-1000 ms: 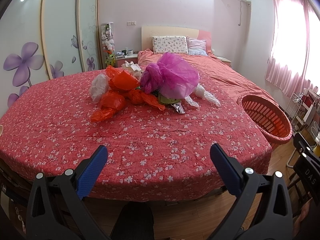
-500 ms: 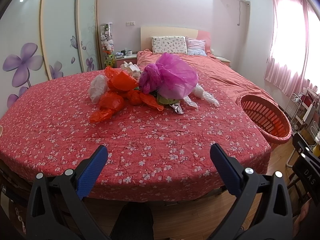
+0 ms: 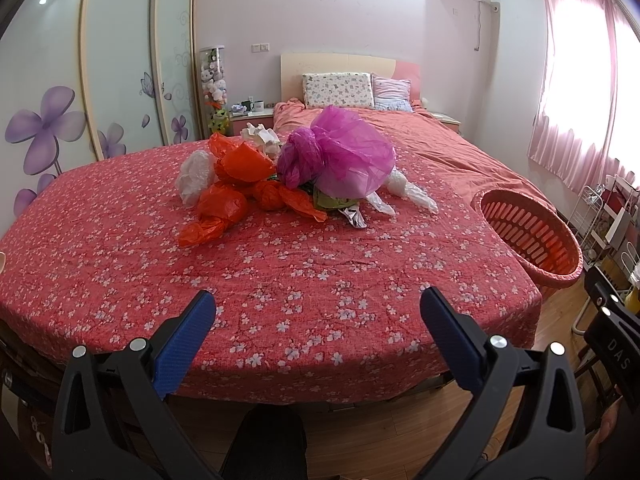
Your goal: Collect trash
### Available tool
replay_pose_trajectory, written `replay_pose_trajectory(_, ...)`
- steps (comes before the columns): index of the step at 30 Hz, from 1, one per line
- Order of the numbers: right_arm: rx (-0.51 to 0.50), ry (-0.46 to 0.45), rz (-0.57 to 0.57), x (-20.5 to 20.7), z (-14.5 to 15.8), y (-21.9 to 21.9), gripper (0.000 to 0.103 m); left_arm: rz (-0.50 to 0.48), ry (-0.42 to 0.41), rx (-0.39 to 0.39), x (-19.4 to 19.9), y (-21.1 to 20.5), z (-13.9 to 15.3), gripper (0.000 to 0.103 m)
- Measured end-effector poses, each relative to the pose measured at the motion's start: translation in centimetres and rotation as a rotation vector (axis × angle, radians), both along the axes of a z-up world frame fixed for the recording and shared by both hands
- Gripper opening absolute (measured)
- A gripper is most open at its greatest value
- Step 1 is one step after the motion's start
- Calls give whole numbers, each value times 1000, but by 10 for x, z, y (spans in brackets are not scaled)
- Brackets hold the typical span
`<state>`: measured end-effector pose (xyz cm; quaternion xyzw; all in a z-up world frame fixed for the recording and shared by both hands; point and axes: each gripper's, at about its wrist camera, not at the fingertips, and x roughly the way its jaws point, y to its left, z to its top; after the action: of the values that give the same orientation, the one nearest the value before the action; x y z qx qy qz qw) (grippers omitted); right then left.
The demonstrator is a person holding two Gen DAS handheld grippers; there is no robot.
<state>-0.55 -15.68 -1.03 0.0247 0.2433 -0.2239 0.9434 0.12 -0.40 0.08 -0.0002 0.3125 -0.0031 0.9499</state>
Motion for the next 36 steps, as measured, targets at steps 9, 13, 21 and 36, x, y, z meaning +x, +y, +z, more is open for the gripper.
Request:
replay_pose_trajectory(9,2,-1,0,0,0,-1,99,1,1,-1,0,0,0,101)
replay_pose_trajectory(13,5,0,6,1,0,-1,99,0,3,-2,1,0,0,101)
replay_pose_trajectory(21,44,-4,91,26,1,12,99,52,6,-25,17,21,-4,101)
replay_pose_trajectory(36,248,33,431,160,7,90,76,225,80,-89,85,127,-21,101)
